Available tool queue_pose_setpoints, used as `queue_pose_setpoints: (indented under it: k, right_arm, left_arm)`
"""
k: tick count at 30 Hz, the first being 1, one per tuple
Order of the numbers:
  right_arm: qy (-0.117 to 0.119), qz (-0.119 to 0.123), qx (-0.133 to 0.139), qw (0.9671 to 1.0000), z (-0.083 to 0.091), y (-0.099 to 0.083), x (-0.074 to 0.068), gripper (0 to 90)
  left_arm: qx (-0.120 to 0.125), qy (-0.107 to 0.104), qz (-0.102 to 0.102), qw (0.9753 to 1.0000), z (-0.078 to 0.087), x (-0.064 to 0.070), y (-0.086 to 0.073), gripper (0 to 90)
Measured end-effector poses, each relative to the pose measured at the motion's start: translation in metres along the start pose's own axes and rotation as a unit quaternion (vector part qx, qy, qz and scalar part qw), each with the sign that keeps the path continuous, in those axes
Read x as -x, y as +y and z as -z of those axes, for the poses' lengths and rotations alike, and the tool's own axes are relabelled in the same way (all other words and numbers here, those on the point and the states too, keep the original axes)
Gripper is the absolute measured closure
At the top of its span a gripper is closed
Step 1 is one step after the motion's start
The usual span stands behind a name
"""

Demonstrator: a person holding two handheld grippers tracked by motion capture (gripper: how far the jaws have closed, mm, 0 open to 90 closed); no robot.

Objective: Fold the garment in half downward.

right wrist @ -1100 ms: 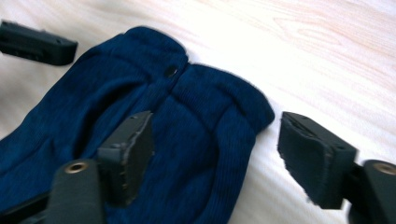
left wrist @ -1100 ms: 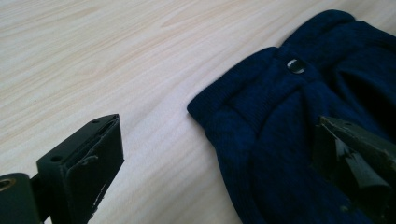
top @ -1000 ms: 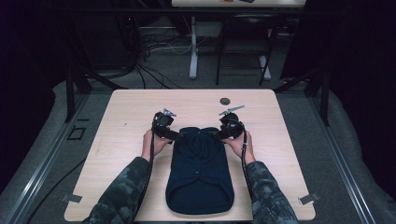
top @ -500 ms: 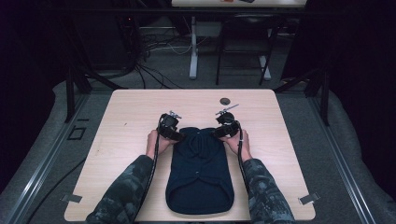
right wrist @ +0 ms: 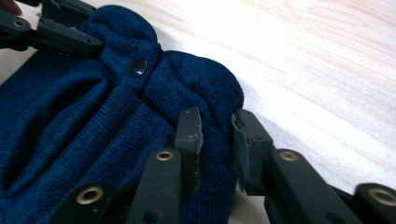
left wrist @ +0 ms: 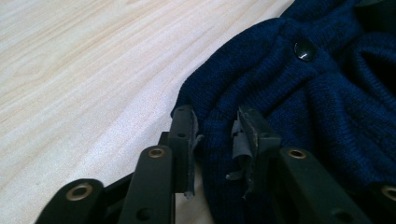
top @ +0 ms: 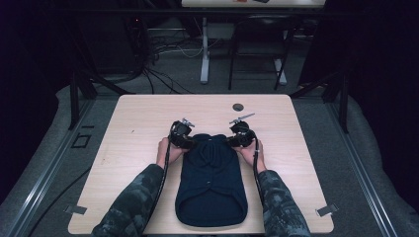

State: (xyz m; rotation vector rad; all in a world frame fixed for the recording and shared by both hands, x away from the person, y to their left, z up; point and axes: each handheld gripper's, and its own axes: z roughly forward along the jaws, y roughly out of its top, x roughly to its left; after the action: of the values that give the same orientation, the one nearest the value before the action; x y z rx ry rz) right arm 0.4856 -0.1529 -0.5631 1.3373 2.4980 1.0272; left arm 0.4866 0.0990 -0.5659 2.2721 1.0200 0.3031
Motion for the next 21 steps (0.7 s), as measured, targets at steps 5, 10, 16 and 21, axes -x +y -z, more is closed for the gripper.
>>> queue_pose_setpoints:
  k: [5, 10, 16, 21]
  right_arm:
    - [-0.004, 0.003, 0.008, 1.0, 0.005, -0.001, -0.002, 76.2]
    - [-0.003, 0.025, 0.04, 0.9989, 0.026, 0.001, -0.009, 76.3]
    - [-0.002, 0.044, 0.065, 0.9969, 0.051, 0.002, -0.02, 76.2]
    - [-0.007, 0.078, 0.083, 0.9934, 0.067, -0.001, -0.031, 76.2]
  left_arm:
    - [0.011, 0.001, -0.001, 0.9999, 0.004, 0.001, 0.001, 72.4]
    - [0.04, 0.0, -0.004, 0.9992, 0.019, 0.005, 0.005, 72.0]
    - [0.065, -0.01, -0.015, 0.9977, 0.041, 0.01, 0.008, 71.9]
    - [0.08, -0.02, -0.022, 0.9963, 0.057, 0.013, 0.008, 71.9]
